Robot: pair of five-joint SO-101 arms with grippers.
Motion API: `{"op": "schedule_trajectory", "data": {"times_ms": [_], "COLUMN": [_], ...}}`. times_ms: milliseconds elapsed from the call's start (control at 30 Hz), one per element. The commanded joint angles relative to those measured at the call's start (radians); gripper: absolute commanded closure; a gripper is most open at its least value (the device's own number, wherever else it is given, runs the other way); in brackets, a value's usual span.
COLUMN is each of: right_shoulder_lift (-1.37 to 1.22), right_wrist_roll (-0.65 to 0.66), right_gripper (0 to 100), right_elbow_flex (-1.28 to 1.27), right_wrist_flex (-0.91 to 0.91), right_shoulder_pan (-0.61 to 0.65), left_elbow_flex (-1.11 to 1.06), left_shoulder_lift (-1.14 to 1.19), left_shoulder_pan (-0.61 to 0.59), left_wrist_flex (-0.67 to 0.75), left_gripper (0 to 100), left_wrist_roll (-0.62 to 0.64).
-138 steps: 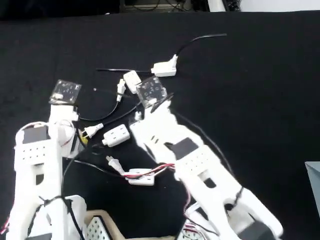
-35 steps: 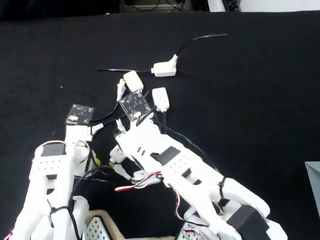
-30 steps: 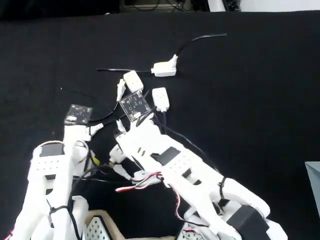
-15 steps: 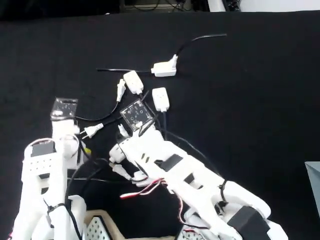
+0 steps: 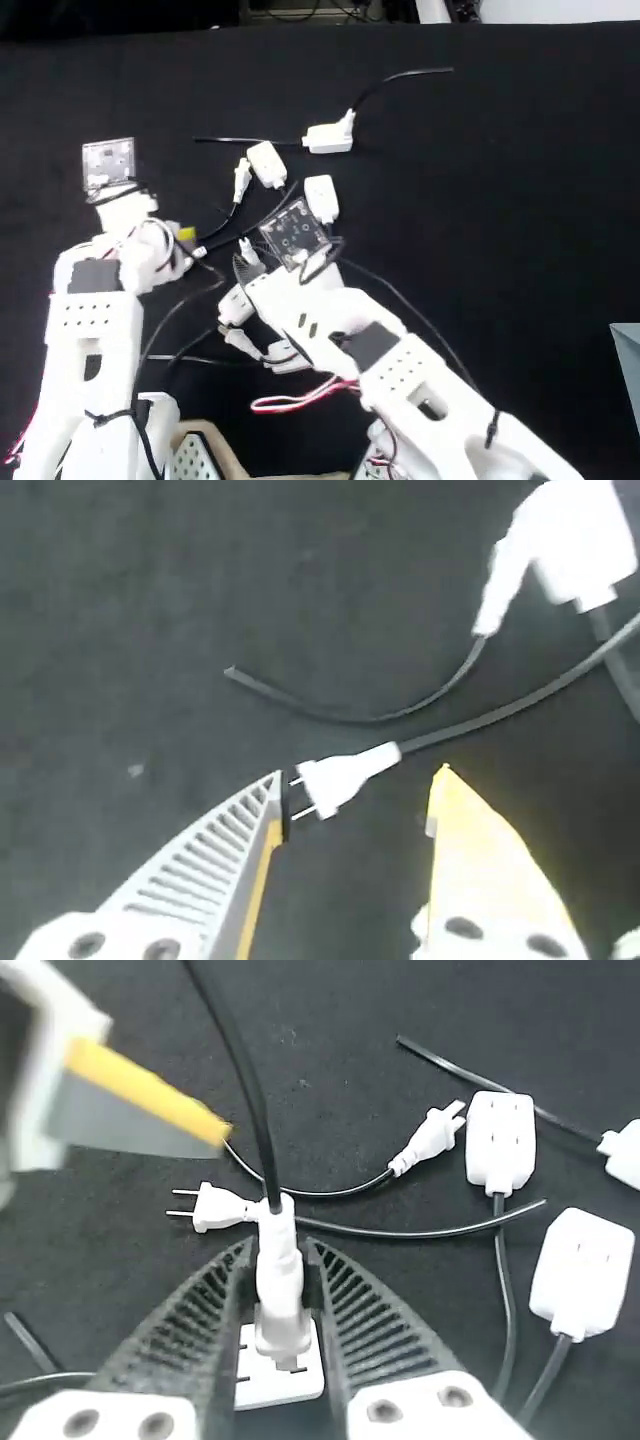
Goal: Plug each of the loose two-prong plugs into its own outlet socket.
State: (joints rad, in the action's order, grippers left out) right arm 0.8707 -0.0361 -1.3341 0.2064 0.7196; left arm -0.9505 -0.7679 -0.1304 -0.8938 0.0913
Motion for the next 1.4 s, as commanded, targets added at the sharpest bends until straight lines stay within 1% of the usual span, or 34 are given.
{"op": "schedule_trajectory", "data": {"times_ms": [0,100,367,600,767,833,1000,1100,1300,1367], "right_shoulder_lift": [0.065,0.050,-0.031,-0.064,-0.067,-0.071,-0.085,-0.085,-0.085,-0.085], "right_wrist_roll": [-0.021,-0.023,-0.018,-0.017,-0.017,-0.017,-0.017,-0.015,-0.015,-0.015], "right_gripper": [98.7,98.7,98.7,98.7,98.7,98.7,98.7,98.7,98.7,98.7], "right_elbow_flex": [0.001,0.001,0.027,0.031,0.030,0.030,0.031,0.030,0.030,0.030], "right_wrist_flex": [0.028,0.029,0.029,0.029,0.031,0.031,0.031,0.031,0.032,0.032], "right_shoulder_pan": [0.043,0.063,0.063,0.063,0.063,0.063,0.061,0.063,0.061,0.060], "left_elbow_flex": [0.054,0.054,0.058,0.051,-0.021,-0.061,-0.197,-0.246,-0.257,-0.251], "left_shoulder_lift": [-0.015,-0.015,-0.017,-0.035,-0.183,-0.270,-0.480,-0.563,-0.591,-0.591], "left_shoulder_pan": [0.073,0.110,0.193,0.206,0.208,0.216,0.302,0.314,0.300,0.246], "left_wrist_flex": [0.046,0.040,0.014,0.009,0.012,0.012,0.017,0.017,0.014,0.015], "left_gripper": [77,77,77,77,77,77,77,77,77,76], "left_wrist_roll": [0.057,0.057,0.051,0.048,0.031,-0.015,-0.147,-0.198,-0.183,-0.137]}}
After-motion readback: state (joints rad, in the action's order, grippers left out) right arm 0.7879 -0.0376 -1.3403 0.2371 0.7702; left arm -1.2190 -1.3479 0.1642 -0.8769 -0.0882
